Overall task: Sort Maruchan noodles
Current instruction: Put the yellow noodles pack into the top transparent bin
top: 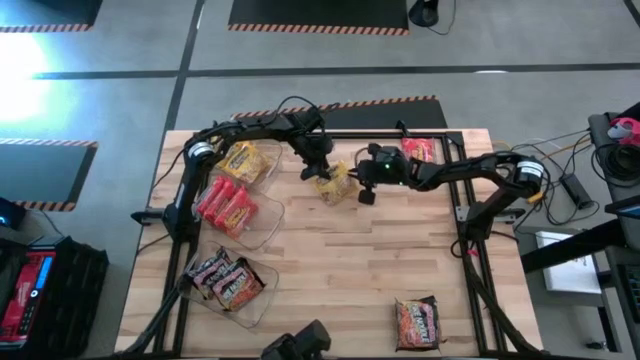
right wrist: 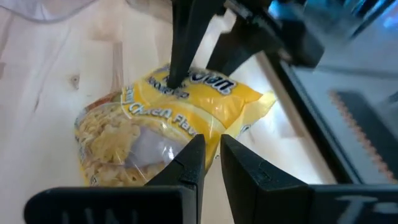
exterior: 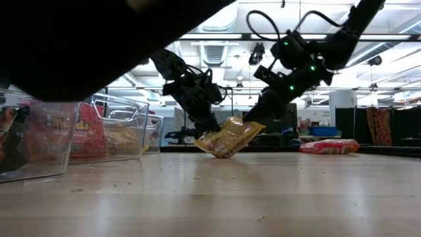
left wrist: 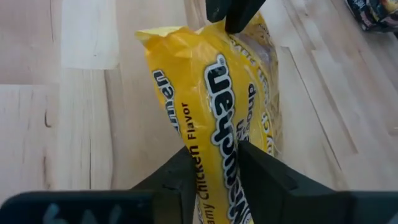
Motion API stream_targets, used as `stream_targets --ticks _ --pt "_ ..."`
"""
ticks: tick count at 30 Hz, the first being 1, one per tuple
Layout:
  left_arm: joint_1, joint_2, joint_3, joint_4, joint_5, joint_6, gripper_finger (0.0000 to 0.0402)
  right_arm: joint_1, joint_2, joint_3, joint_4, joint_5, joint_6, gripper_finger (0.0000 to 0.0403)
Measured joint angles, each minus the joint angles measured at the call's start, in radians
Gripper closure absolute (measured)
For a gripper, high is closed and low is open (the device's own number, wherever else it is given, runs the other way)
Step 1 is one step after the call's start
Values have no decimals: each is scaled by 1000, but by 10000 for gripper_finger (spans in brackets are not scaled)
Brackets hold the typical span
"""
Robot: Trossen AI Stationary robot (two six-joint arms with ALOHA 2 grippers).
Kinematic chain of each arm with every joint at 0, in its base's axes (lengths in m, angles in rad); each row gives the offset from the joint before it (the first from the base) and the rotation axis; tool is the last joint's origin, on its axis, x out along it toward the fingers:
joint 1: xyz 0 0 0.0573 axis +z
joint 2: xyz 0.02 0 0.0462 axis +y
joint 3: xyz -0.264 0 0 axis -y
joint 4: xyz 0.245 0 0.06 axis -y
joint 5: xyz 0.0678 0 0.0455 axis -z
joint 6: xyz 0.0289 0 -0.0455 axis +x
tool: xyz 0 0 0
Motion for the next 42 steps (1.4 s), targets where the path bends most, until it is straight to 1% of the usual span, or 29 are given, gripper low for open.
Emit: stream_targets --ticks 5,11,18,22,25,27,28,31,35,39,42 --pt "2 0 0 -9 0 -18 321 0 -15 135 -304 -1 44 362" --pt "3 -4 0 -36 -1 -25 323 0 -19 286 -591 1 82 362" --pt "5 -13 0 -61 -1 -40 323 0 -22 384 -773 -6 125 358" --pt "7 -25 0 -73 -1 -40 323 0 -54 393 -887 -8 226 353" --pt "6 -33 0 -75 -1 -40 323 0 -84 336 -875 -48 346 353" --pt "6 -37 0 -75 0 -40 323 0 -92 284 -817 -99 433 353" --pt "6 -38 0 -77 0 -40 323 0 -95 258 -788 -108 481 353" --pt "4 -38 0 -95 0 -41 323 0 -97 187 -694 -103 606 353" --pt "-8 -38 0 -112 0 -41 323 2 -97 98 -576 -117 728 354" --pt "-9 -39 0 -113 0 -44 323 10 -97 33 -494 -216 827 364" --pt "-8 -41 0 -112 -1 -48 323 38 -90 -14 -368 -268 887 372"
